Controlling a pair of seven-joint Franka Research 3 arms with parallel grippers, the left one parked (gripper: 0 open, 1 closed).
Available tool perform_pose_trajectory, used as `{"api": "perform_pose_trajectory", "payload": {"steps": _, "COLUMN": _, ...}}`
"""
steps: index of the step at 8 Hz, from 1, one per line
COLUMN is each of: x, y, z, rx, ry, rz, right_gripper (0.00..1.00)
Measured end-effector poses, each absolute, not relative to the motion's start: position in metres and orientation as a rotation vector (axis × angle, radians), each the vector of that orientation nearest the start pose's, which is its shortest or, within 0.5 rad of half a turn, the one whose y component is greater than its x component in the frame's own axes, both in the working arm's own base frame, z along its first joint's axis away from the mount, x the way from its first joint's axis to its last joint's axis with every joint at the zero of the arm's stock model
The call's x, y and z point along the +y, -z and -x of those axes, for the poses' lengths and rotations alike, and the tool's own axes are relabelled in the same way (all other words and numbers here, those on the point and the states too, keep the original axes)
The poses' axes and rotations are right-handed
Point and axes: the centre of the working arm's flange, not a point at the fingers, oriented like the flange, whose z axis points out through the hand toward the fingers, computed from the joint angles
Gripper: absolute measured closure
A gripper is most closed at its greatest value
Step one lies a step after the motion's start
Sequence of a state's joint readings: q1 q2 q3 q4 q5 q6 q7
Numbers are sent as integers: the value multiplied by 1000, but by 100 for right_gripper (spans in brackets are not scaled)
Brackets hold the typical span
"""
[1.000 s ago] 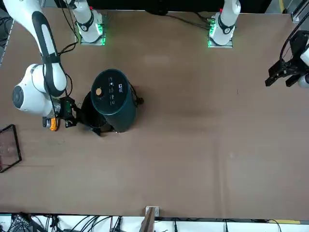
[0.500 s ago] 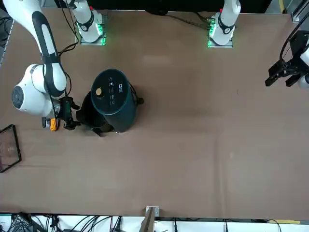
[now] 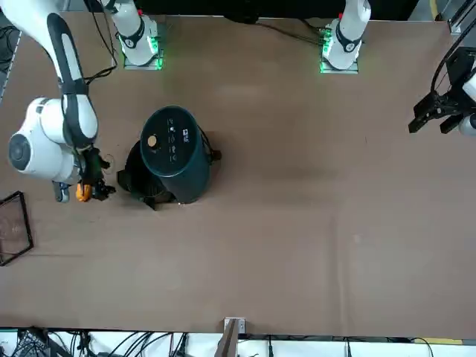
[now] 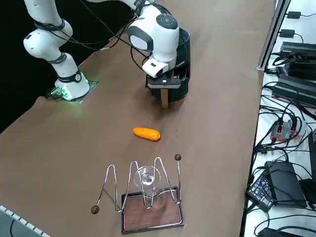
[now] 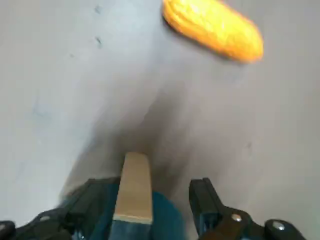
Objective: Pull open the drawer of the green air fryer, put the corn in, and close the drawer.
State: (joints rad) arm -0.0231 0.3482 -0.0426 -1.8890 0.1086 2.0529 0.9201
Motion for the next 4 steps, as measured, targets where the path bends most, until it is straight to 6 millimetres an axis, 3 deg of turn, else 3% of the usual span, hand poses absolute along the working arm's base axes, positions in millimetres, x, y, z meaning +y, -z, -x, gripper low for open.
{"api": "perform_pose_trajectory", "payload": {"steps": 2, "x": -67, "y": -324, "z": -601, "rx": 1164, "ry": -298, "rz": 2871, "right_gripper": 0}}
{"api": "perform_pose_trajectory", "payload": {"steps": 4, "x": -101, "y": -319, "z": -595, "rx": 802, "ry": -298, "rz": 2987, "right_gripper": 0}}
